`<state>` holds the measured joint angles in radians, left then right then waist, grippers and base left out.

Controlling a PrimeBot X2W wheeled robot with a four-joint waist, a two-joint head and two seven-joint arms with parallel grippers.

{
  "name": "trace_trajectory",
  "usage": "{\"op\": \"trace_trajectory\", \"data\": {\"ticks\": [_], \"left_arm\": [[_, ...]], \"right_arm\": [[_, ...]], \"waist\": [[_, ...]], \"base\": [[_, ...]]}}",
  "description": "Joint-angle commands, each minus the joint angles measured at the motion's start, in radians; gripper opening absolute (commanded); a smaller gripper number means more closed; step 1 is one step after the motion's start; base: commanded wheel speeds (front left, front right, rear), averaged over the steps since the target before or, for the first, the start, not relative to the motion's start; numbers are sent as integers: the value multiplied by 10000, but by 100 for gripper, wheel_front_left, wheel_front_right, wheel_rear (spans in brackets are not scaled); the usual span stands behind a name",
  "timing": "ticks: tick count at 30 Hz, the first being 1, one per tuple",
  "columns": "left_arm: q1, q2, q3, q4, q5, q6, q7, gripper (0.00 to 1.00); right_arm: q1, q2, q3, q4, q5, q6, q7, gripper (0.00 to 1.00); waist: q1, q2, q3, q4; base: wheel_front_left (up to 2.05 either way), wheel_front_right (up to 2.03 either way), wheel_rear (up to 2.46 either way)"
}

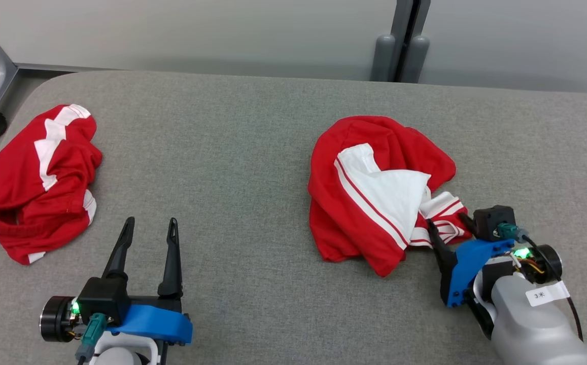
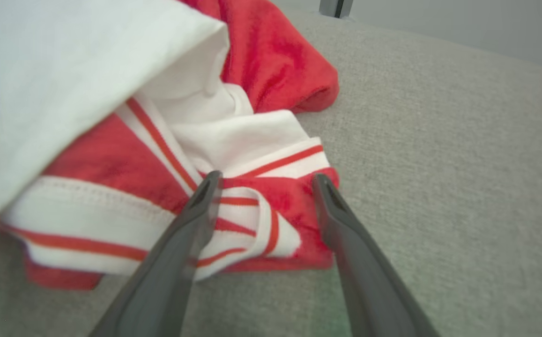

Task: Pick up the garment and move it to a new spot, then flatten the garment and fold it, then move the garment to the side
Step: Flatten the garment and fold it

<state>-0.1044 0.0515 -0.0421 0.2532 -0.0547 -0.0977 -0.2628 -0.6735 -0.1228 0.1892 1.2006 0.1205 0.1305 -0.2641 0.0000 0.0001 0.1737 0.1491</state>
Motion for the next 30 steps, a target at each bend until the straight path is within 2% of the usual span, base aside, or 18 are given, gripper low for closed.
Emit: {"op": "trace_trajectory", "data": {"ticks": [1,15,16,17,18,23,30], "left_arm": [[-44,-11,3,-40,-29,32,-30,100],[67,-13,-43,-45,18,12,-29,100],[79,-13,-31,-27,23,10,-29,100],[90,-13,-14,-12,25,8,-30,100],[101,-13,2,10,27,10,-29,100],[227,-14,75,92,43,35,-29,100],[432,-11,88,111,62,-10,-30,100]], "right_arm": [[63,18,84,110,117,3,26,100],[803,345,1125,907,810,15,1329,100],[843,380,1192,937,884,15,1487,90],[858,409,1259,955,939,15,1590,31],[859,428,1320,962,996,15,1635,0],[769,150,1378,817,1486,0,1448,0],[636,-816,1106,508,2042,-3,400,0]], "waist": [[0,-1,-54,-61],[0,-1,-119,-156],[0,-1,-128,-159],[0,-1,-142,-168],[0,-1,-166,-182],[0,-1,-408,-342],[0,-1,-859,-652]], "base": [[0,0,0],[0,0,0],[0,0,0],[0,0,0],[0,0,0],[0,0,0],[0,0,0]]}}
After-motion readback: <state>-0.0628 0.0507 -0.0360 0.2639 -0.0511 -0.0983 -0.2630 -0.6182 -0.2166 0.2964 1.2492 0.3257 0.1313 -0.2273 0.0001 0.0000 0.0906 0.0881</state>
